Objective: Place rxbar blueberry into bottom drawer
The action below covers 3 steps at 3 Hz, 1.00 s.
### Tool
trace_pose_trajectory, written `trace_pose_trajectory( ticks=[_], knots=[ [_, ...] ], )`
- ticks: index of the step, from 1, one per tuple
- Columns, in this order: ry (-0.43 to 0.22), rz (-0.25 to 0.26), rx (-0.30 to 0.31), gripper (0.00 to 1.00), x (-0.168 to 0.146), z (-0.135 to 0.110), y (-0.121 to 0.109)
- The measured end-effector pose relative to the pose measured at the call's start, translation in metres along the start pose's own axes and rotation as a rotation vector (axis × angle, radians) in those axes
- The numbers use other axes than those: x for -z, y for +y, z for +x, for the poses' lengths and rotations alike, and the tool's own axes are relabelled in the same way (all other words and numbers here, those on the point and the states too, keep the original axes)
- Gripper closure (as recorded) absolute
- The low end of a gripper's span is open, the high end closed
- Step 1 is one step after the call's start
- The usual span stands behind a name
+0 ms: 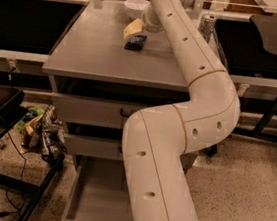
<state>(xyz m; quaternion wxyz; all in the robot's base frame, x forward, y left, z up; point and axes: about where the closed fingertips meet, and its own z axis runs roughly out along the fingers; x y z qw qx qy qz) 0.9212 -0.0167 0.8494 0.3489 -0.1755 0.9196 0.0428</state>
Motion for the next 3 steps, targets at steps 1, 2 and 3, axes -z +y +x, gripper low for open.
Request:
trace_pose_trajectory(
  ticks=[1,2,3],
  knots=[
    [0.021,0.029,-0.046,0.00,-0.008,0.003,0.004],
    [0.023,0.059,-0.081,0.00,-0.017,-0.002,0.015],
    [0.029,0.101,-0.080,0.00,-0.022,-0.007,0.026]
  ],
)
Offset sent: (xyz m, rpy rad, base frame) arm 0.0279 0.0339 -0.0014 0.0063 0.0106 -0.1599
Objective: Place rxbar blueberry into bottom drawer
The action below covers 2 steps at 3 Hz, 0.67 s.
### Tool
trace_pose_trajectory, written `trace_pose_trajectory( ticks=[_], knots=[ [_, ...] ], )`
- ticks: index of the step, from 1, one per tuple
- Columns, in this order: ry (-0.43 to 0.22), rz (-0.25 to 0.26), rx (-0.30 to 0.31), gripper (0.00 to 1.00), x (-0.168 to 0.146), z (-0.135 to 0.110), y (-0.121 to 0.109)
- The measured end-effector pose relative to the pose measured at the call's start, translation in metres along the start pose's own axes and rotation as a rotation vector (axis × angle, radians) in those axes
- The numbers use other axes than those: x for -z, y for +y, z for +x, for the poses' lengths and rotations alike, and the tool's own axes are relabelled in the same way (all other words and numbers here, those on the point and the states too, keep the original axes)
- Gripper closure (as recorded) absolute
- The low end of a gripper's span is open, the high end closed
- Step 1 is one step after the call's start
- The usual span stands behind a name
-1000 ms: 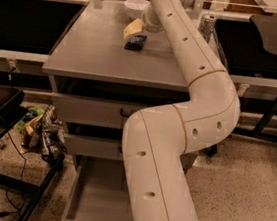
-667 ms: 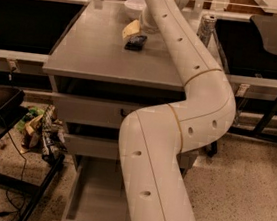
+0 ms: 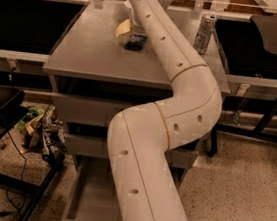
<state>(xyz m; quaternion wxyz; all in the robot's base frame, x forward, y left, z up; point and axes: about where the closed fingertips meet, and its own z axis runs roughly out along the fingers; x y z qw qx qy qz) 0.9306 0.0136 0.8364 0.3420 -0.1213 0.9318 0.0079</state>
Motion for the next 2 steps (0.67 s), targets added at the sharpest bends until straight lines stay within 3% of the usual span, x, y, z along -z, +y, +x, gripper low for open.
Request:
trace_pose_trajectory(
  ticks=[1,2],
  knots=[
    [0.024,-0.026,-0.042,0.02,-0.010,0.011,0.001],
    [0.030,-0.096,-0.118,0.21,-0.016,0.021,-0.008]
  ],
)
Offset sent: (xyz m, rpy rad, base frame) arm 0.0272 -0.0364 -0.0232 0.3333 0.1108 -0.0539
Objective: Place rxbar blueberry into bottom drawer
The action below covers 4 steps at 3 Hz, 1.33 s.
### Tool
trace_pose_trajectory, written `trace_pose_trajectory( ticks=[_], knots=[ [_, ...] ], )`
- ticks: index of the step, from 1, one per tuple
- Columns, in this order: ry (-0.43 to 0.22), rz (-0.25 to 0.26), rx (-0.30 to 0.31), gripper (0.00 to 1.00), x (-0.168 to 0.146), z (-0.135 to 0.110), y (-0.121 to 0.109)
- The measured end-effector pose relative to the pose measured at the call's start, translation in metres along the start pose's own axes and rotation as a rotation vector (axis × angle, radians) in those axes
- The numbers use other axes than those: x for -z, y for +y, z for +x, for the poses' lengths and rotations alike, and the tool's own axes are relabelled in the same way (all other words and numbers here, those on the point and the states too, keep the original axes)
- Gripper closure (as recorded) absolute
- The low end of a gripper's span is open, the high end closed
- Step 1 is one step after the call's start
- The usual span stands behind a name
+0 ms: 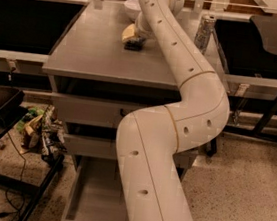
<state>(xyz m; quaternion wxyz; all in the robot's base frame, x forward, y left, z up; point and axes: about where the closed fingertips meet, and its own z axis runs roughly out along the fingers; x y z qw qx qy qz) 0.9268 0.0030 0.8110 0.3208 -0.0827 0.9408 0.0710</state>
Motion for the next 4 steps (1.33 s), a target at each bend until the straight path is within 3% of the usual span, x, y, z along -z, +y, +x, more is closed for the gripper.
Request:
trace_pose_trajectory(
  ticks=[3,4],
  knots=[
    [0.000,0.000,0.000,0.91,0.018,-0.005,0.003],
    [0.000,0.000,0.000,1.00,0.018,-0.005,0.003]
  ],
)
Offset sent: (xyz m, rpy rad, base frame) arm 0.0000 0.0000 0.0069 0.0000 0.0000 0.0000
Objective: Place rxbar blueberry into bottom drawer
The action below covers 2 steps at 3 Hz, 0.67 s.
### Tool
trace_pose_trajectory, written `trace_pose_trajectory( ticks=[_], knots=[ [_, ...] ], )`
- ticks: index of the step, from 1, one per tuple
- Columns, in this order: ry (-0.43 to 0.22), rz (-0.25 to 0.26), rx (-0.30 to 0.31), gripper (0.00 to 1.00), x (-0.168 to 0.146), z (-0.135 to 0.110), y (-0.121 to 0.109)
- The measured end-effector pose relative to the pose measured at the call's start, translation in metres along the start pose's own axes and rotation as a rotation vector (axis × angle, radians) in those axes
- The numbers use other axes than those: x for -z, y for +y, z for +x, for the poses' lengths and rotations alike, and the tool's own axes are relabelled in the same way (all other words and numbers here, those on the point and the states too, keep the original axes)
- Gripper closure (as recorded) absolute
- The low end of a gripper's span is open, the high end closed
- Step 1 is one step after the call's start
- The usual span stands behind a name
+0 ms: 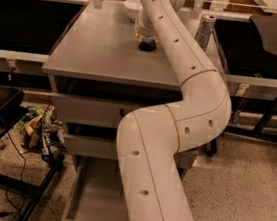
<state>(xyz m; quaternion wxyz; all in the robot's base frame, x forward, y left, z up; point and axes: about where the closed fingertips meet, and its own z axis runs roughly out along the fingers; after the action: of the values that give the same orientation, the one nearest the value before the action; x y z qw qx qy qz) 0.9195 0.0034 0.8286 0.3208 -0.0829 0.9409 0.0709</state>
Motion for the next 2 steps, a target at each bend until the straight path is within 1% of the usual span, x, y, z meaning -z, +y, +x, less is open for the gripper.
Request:
trace_pose_trajectory(
  ticks=[2],
  knots=[
    [0.015,0.003,0.007,1.00,0.0018,0.0033,0.0004]
  ],
)
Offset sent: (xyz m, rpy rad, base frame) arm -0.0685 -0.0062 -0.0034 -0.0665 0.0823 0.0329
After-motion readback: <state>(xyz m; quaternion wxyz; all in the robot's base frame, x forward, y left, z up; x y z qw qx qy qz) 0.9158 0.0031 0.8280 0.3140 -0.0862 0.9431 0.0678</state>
